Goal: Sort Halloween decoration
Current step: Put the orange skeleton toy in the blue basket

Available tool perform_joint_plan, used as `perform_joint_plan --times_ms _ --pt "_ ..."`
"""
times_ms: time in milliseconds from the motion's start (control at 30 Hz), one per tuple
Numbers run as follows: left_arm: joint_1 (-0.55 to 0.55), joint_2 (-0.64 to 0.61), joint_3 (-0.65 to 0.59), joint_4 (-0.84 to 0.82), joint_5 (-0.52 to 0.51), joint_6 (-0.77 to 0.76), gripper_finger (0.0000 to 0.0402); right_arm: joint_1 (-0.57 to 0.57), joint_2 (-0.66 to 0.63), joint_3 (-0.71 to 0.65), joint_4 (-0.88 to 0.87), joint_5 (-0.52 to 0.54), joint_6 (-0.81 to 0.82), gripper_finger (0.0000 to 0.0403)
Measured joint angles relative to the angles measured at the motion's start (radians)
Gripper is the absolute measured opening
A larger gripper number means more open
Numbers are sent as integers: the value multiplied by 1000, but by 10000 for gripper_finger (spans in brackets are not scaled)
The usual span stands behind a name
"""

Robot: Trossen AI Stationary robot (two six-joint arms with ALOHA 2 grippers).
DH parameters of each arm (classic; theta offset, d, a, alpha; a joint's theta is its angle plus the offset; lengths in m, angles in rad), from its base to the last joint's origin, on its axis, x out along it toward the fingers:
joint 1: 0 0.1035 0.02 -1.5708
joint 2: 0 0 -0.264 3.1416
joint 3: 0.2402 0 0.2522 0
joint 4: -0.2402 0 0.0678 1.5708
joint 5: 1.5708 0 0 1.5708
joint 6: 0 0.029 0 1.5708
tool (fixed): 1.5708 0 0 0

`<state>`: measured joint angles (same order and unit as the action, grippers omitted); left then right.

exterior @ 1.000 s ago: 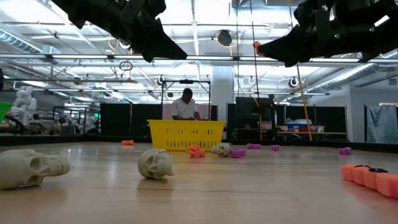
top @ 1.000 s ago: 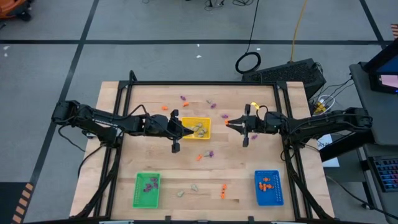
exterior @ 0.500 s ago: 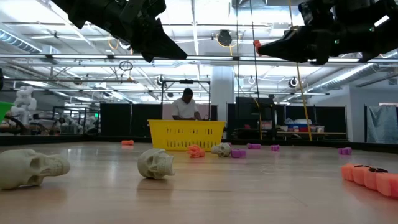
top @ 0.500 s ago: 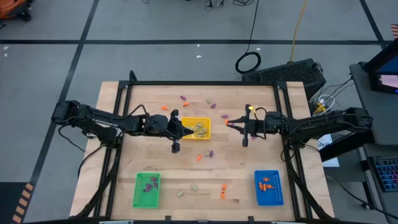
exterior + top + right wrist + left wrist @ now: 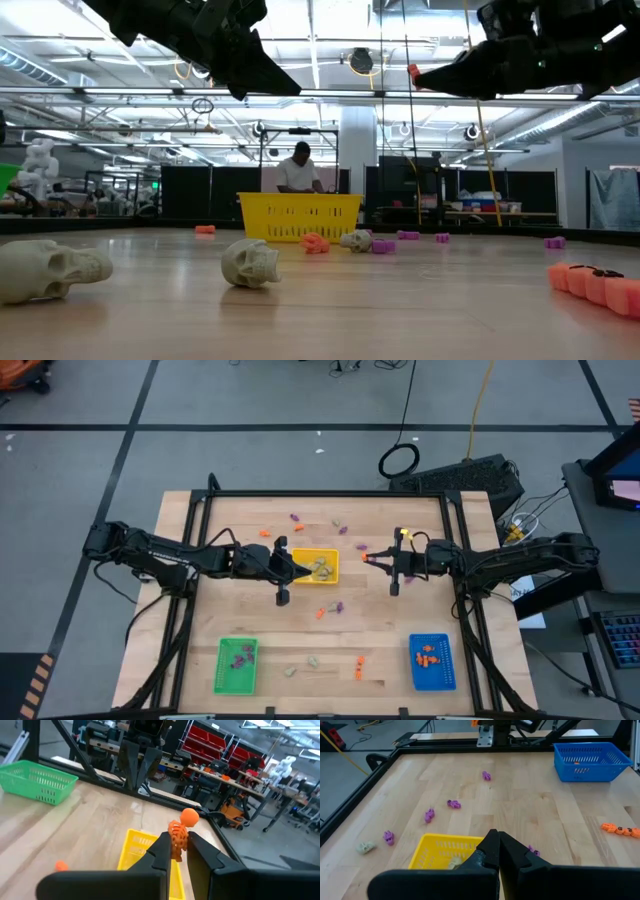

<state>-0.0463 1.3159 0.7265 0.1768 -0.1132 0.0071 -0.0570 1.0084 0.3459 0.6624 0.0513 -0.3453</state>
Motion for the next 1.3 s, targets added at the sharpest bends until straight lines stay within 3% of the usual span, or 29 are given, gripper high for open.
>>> perform_joint_plan --times_ms 533,1000,1300 --pt "0 0 0 -1 0 0 0 0 0 0 0 0 86 27" --pt "0 0 0 -2 0 -1 0 0 0 0 0 0 545 27" --pt "0 0 -1 -2 6 -2 0 0 0 0 0 -1 595 30"
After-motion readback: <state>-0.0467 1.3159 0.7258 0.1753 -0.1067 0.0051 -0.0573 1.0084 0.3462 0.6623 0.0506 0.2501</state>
